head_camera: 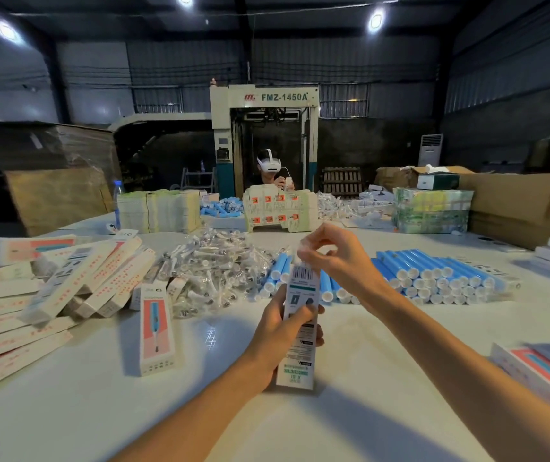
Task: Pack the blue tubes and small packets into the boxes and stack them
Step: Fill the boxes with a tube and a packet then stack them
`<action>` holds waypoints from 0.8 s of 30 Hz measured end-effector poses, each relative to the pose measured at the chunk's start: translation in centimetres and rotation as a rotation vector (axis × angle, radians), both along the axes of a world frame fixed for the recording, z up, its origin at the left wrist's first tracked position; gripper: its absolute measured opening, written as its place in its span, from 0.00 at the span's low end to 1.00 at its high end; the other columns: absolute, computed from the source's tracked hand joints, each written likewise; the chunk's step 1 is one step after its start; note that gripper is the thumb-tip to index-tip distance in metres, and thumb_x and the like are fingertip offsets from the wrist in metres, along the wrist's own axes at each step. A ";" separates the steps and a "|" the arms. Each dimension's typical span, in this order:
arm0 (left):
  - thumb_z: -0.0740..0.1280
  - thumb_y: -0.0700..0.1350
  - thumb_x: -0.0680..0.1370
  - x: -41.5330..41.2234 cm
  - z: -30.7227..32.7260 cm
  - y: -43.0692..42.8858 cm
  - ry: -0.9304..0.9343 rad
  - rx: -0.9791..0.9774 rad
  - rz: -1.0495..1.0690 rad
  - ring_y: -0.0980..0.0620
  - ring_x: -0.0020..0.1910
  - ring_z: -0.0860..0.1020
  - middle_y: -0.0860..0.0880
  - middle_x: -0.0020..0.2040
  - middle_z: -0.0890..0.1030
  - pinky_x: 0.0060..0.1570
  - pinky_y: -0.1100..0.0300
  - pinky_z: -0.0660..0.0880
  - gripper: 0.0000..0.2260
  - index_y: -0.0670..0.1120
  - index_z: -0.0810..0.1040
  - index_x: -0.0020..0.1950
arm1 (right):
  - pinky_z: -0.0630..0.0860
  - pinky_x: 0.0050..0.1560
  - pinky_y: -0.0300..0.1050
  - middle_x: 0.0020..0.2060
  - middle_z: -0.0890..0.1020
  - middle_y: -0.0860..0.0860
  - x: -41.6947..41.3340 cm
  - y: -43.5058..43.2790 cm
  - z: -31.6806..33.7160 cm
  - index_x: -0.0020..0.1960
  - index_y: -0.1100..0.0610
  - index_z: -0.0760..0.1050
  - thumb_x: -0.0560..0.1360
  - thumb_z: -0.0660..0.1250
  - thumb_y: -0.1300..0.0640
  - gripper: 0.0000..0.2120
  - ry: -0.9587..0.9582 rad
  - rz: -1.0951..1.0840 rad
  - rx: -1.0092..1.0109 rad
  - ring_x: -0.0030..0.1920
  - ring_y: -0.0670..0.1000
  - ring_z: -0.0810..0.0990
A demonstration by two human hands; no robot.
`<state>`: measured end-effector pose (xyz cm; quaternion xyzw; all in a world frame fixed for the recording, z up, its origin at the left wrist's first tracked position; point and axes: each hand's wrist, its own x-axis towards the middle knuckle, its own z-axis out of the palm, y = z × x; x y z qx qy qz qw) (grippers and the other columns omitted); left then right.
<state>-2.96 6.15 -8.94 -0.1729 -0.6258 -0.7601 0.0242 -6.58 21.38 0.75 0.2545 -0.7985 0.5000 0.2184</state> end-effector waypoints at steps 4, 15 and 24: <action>0.69 0.40 0.83 -0.1 -0.1 -0.1 -0.022 0.021 0.008 0.44 0.39 0.83 0.43 0.53 0.86 0.42 0.51 0.82 0.13 0.46 0.76 0.68 | 0.69 0.67 0.51 0.66 0.76 0.48 0.4 0.4 -1.3 0.53 0.56 0.83 0.83 0.66 0.50 0.11 0.095 -0.137 0.308 0.67 0.49 0.69; 0.65 0.34 0.85 0.0 0.3 0.0 0.028 0.106 -0.014 0.41 0.46 0.86 0.44 0.57 0.87 0.50 0.43 0.85 0.23 0.55 0.63 0.73 | 0.83 0.57 0.52 0.57 0.85 0.49 2.4 0.6 -6.5 0.69 0.49 0.71 0.82 0.70 0.59 0.18 -0.137 0.175 -0.241 0.57 0.53 0.84; 0.77 0.34 0.75 -0.1 0.6 -0.9 0.246 -0.115 0.090 0.44 0.54 0.85 0.51 0.68 0.79 0.42 0.48 0.85 0.48 0.72 0.58 0.79 | 0.85 0.51 0.54 0.59 0.83 0.48 2.8 0.0 -6.9 0.70 0.45 0.73 0.81 0.71 0.59 0.21 -0.109 0.265 -0.252 0.58 0.54 0.84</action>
